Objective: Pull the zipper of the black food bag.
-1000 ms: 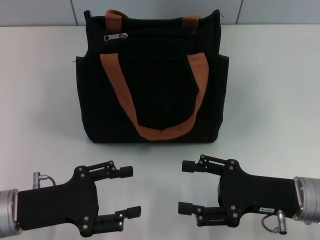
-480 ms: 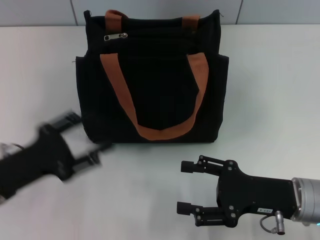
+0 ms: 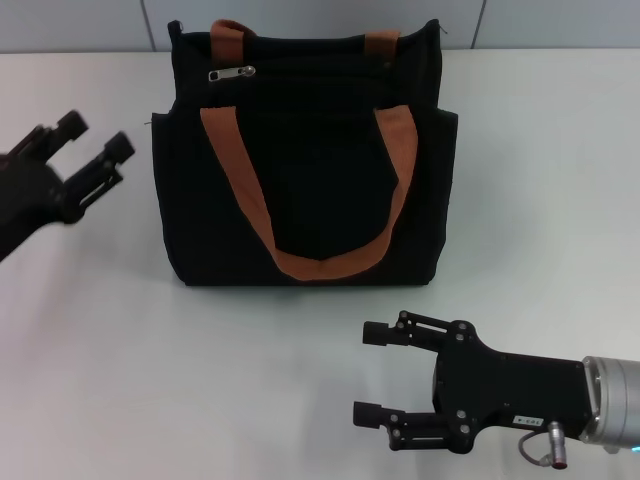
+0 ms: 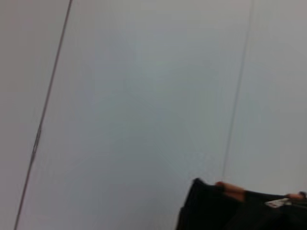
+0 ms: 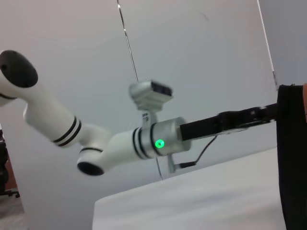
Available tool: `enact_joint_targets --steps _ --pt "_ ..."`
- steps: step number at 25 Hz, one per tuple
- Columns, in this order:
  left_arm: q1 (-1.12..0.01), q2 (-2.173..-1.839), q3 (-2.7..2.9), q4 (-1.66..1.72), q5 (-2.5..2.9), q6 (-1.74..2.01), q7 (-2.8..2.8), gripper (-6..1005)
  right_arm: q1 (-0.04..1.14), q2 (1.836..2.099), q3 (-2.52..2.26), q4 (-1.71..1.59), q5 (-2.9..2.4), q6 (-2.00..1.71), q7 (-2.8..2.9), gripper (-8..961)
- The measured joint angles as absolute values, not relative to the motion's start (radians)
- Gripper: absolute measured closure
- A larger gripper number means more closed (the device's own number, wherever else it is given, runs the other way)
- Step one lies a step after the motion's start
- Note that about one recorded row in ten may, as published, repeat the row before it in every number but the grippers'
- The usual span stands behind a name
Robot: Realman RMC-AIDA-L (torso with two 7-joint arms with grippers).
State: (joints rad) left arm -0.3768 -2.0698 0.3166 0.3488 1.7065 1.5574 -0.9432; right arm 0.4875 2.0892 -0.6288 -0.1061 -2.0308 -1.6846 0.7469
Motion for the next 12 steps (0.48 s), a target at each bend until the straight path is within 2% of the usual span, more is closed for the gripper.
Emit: enact_joint_targets --steps 12 --pt "-0.472 -2.069 0.43 0.397 1.713 1.471 -0.945 322 0.487 2.091 -0.627 -0.081 -2.029 -1.622 0.747 162"
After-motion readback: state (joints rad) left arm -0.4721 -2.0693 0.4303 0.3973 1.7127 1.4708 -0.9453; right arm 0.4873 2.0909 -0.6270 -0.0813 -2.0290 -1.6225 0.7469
